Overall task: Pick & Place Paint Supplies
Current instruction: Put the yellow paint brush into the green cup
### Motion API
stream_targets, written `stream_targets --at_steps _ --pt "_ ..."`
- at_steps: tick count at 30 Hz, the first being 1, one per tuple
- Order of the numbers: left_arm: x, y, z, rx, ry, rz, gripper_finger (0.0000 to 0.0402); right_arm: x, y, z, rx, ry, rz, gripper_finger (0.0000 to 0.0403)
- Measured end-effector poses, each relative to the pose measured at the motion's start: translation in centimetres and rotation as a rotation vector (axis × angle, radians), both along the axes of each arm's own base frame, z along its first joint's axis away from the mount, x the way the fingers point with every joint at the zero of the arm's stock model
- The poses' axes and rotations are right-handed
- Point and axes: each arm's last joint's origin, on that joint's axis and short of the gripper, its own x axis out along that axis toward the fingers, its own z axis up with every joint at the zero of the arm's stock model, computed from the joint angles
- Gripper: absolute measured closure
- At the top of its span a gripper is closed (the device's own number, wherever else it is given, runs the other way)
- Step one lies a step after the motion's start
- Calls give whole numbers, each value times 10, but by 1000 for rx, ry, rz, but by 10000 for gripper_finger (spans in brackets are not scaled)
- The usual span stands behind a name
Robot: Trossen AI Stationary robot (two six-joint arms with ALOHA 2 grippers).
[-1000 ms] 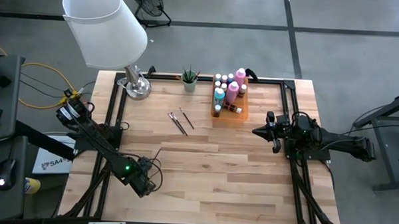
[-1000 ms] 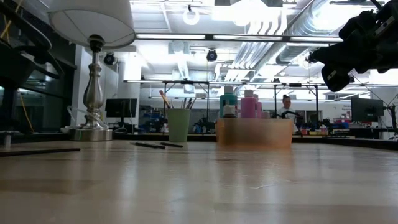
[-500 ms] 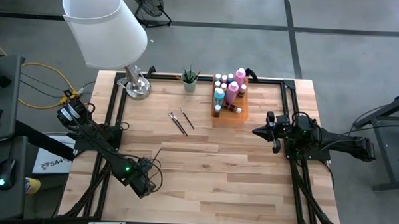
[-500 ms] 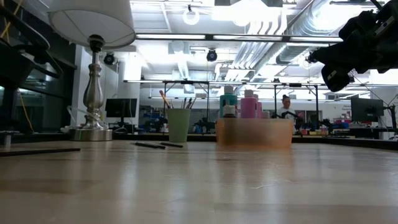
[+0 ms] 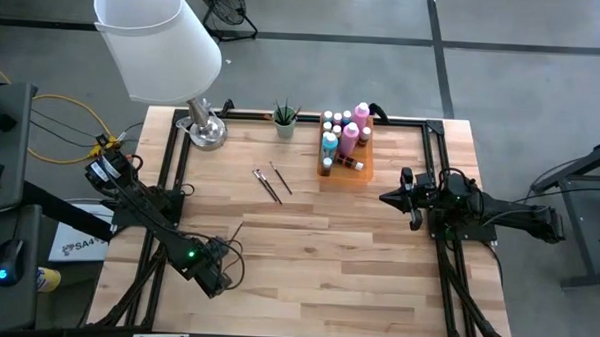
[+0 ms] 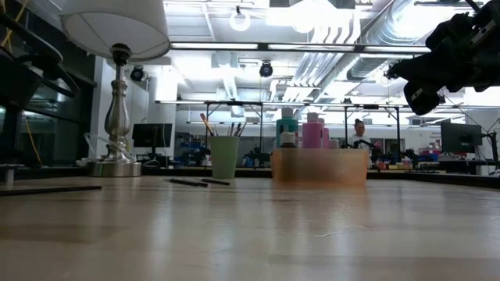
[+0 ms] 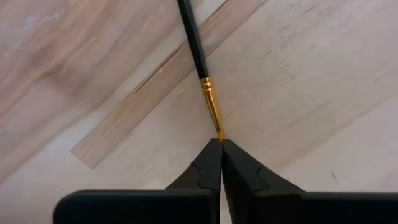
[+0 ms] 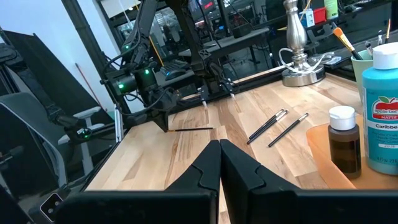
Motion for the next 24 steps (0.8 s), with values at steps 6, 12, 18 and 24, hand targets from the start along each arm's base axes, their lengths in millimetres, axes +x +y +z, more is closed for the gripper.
stream_targets --at_steps 6,12,18,24 --pt "0 0 3 -7 -11 -42 401 0 0 0 0 0 0 401" --pt "-4 5 14 -13 -46 -77 401 0 0 0 0 0 0 401" --pt "-7 7 33 -65 -105 -96 401 0 0 0 0 0 0 401" --pt "-5 8 66 -17 -159 -85 401 0 0 0 0 0 0 401"
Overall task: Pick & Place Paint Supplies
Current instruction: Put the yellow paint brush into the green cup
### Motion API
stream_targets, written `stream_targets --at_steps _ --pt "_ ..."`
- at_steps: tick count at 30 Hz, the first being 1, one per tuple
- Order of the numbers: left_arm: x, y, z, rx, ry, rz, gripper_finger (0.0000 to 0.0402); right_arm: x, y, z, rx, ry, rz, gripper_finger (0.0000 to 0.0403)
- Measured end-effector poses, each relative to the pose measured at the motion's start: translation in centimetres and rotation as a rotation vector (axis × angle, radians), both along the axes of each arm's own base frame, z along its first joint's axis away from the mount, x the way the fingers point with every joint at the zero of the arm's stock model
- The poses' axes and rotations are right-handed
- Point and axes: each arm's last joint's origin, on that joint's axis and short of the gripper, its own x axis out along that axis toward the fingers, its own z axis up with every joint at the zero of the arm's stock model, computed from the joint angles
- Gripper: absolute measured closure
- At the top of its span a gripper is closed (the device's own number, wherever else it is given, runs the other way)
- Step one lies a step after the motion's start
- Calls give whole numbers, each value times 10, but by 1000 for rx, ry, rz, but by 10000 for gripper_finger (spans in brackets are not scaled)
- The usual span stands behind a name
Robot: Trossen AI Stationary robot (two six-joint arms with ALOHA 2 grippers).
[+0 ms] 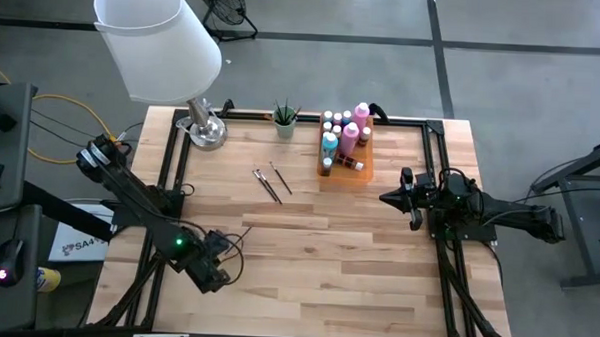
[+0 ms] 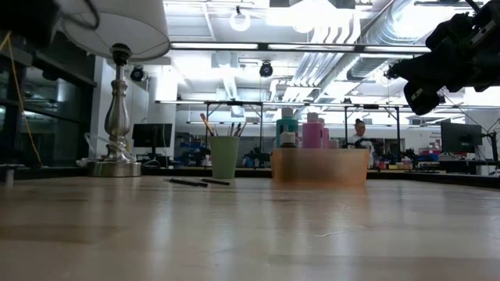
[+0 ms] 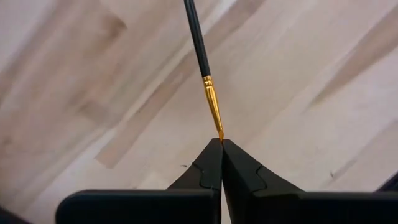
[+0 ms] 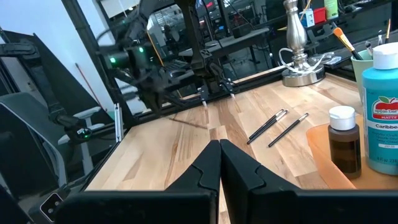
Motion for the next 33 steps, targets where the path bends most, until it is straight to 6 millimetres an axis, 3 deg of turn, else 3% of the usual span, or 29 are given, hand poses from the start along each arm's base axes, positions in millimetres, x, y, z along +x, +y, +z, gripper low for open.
stream_targets --at_steps 8,13,18,24,29,33 --pt "19 14 61 109 -75 71 401 0 0 0 0 0 0 401" --pt "38 40 95 154 -117 122 401 0 0 0 0 0 0 401" --pt "59 81 116 168 -144 173 401 0 0 0 0 0 0 401" --pt "82 142 127 110 -209 294 401 0 0 0 0 0 0 401" --pt "91 192 131 49 -281 402 401 0 0 0 0 0 0 401" --pt "98 218 137 -1 -398 444 401 0 0 0 0 0 0 401"
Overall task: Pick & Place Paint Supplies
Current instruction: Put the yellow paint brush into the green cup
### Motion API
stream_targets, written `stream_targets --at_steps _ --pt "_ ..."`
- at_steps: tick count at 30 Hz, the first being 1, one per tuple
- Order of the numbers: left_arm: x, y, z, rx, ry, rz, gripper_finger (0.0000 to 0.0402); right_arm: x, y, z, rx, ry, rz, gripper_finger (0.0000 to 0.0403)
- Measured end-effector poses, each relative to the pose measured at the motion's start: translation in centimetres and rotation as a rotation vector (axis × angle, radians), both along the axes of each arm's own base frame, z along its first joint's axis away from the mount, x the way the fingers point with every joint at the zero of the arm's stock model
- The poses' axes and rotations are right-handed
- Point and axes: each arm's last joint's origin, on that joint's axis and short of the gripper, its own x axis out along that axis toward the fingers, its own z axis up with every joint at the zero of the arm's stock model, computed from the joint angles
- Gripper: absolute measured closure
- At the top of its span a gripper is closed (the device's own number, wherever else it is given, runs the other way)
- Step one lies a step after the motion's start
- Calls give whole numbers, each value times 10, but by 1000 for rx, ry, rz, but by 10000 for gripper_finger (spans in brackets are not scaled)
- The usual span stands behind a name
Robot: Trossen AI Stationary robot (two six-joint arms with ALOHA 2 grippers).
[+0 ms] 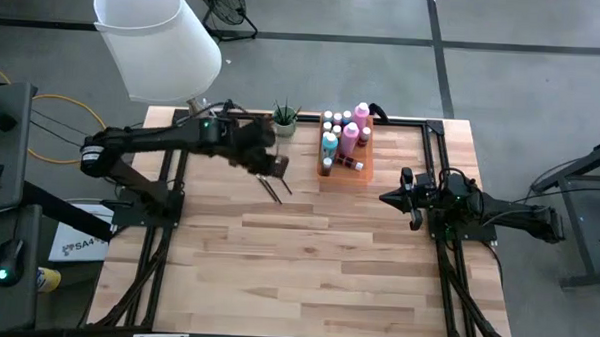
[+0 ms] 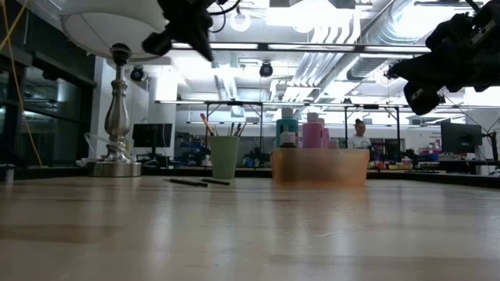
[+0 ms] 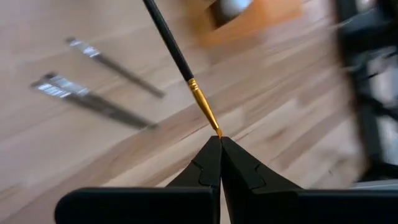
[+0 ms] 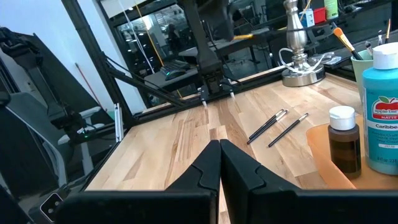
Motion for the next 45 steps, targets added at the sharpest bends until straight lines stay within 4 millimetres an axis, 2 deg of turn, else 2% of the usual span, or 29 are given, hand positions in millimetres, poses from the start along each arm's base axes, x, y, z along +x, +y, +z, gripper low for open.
stream_targets --at_steps 7,20,32,38,45 --pt "12 22 10 -34 -192 -8 401 0 0 0 0 0 0 401" --pt "29 27 18 28 -360 -6 401 0 0 0 0 0 0 401" --pt "20 59 18 114 -348 57 401 0 0 0 0 0 0 401" --pt "16 74 21 102 -386 70 401 0 0 0 0 1 0 401" --pt "15 82 26 110 -452 41 401 0 0 0 0 0 0 401"
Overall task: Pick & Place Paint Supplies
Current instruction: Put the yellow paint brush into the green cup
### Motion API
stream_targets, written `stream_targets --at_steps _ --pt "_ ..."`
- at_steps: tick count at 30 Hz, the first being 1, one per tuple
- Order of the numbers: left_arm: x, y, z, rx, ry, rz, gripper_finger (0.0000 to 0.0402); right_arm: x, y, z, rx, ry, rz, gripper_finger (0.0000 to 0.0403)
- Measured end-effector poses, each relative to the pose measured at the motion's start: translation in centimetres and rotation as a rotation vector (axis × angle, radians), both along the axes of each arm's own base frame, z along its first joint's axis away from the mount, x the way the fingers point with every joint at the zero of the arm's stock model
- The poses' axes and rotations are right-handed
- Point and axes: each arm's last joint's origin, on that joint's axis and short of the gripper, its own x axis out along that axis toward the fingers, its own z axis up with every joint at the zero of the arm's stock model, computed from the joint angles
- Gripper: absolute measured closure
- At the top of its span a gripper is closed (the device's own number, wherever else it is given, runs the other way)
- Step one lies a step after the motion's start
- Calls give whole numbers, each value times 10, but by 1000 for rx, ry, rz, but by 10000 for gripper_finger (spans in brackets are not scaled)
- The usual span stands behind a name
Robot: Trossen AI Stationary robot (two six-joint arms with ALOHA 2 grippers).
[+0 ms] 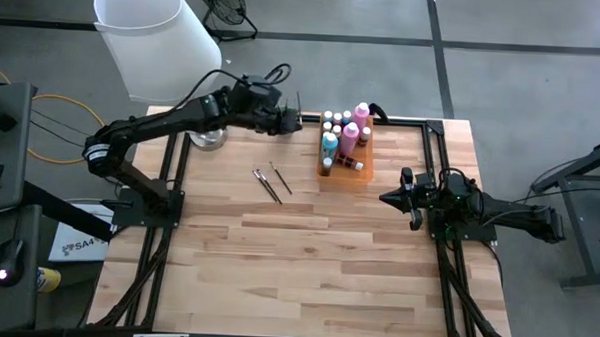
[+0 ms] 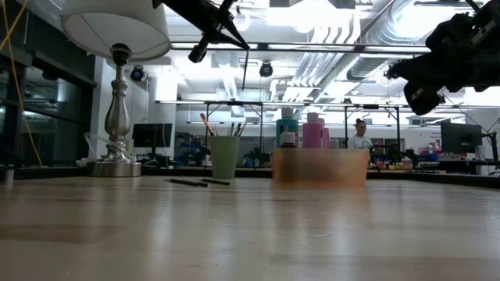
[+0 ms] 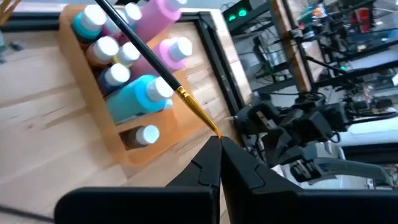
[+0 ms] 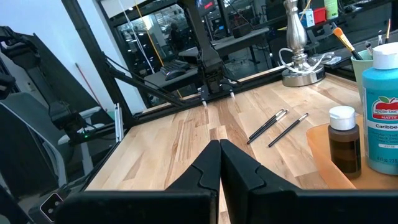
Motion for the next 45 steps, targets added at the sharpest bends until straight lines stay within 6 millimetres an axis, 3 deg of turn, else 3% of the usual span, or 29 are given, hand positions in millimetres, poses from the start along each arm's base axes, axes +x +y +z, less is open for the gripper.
stream_targets --at_steps 7,11,16,25,33,45 --pt "8 -3 1 25 -72 -66 401 0 0 0 0 0 0 401" --pt "17 -7 -23 -31 -117 -115 401 0 0 0 0 0 0 401" --pt "20 -6 -48 -81 -306 -106 401 0 0 0 0 0 0 401" --pt "14 -5 -64 -123 -586 36 401 0 0 0 0 0 0 401" --pt "6 0 -70 -119 -686 212 401 0 0 0 0 0 0 401" --pt "-10 14 -97 -190 -719 380 401 0 0 0 0 0 0 401"
